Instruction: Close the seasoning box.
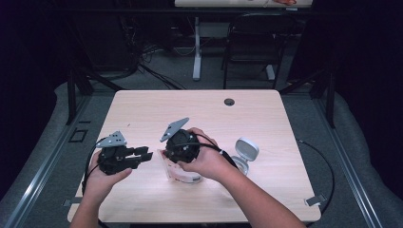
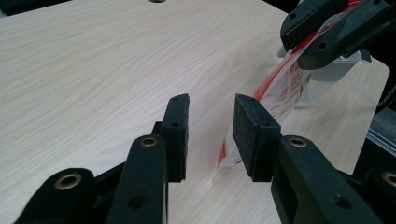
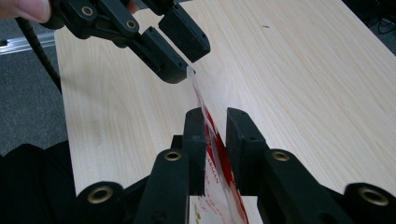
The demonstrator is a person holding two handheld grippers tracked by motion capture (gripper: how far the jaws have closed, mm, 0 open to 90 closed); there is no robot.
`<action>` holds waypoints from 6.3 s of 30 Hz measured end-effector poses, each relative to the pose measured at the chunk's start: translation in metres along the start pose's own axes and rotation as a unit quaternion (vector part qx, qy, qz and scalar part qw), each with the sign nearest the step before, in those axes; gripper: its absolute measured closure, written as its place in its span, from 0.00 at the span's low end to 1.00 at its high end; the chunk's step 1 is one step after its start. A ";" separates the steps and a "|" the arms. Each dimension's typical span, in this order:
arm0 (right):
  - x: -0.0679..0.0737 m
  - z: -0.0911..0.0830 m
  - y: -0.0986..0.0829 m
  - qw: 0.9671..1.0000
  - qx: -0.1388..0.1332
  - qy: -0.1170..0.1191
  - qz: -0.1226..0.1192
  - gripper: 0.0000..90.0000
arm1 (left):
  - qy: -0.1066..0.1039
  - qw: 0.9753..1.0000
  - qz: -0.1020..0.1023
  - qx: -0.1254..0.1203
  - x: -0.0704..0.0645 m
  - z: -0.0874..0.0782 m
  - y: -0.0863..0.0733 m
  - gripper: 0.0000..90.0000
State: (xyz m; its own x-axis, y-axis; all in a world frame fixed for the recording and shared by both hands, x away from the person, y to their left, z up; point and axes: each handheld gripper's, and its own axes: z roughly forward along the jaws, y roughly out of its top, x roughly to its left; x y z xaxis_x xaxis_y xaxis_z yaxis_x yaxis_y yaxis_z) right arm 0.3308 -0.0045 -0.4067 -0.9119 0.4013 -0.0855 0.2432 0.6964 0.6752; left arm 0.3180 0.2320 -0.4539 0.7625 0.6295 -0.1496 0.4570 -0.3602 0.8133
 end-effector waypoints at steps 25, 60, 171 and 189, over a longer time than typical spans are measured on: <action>0.001 0.003 0.002 0.999 0.022 0.005 -0.028 0.99 | 0.001 1.000 -0.004 0.000 0.001 0.000 -0.001 0.74; -0.013 -0.022 -0.014 1.000 -0.011 0.010 -0.022 1.00 | -0.012 1.000 0.009 0.005 -0.003 0.008 -0.001 0.68; -0.008 -0.079 -0.016 0.996 -0.068 0.024 -0.054 1.00 | -0.162 0.983 0.083 0.028 -0.038 0.098 -0.030 0.50; -0.008 -0.078 -0.017 0.996 -0.069 0.027 -0.055 1.00 | -0.175 0.980 0.087 0.037 -0.036 0.098 -0.032 0.65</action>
State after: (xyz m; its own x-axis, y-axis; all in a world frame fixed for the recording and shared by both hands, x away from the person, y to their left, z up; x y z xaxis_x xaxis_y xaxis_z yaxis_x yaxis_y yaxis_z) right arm 0.3079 -0.0654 -0.3603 -0.9480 0.2915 -0.1275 0.0963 0.6450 0.7581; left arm 0.3204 0.1536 -0.5294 0.9365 0.2834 -0.2064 0.3278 -0.4991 0.8022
